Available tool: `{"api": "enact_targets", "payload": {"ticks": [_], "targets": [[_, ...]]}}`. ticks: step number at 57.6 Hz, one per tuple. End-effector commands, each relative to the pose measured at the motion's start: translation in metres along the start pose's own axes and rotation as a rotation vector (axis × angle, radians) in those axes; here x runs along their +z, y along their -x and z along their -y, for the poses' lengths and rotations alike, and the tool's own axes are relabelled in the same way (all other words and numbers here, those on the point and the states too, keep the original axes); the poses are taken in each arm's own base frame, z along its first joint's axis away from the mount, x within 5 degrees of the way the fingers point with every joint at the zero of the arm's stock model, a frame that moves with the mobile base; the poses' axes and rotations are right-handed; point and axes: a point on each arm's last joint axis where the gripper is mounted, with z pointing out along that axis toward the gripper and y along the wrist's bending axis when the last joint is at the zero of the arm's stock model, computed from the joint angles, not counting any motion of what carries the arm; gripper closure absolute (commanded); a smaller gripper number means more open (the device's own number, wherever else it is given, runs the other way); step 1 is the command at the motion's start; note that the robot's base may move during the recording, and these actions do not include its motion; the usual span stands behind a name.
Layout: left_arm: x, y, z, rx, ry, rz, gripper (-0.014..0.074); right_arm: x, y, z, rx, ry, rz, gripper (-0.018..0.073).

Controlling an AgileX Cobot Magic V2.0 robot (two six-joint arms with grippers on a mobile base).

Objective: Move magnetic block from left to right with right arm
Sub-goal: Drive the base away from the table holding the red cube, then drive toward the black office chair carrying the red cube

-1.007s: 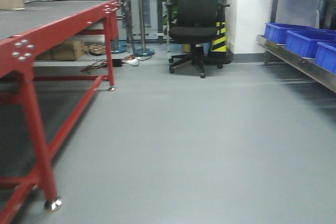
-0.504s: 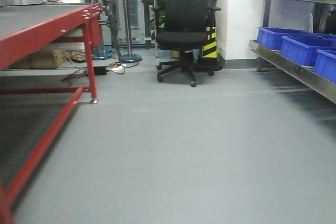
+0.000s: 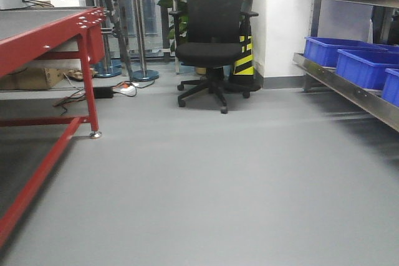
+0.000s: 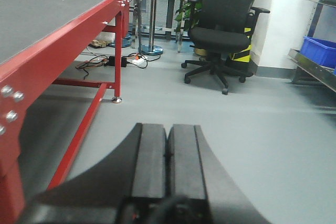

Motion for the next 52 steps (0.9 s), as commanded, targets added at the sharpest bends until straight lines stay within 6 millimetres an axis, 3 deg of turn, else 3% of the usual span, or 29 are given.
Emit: {"api": "enact_targets", "payload": {"ticks": [1,52], "targets": [[-0.0006,0.0048,-0.0004,-0.010,0.001,0.084,0.0722,-0.0005,0.0178,-0.0001,-0.011,-0.005,0.109,0.0263],[-0.0006,0.0048,-0.0004,-0.010,0.001,0.084,0.0722,-0.0005,0.0178,-0.0001,-0.011,-0.005,0.109,0.0263]]}}
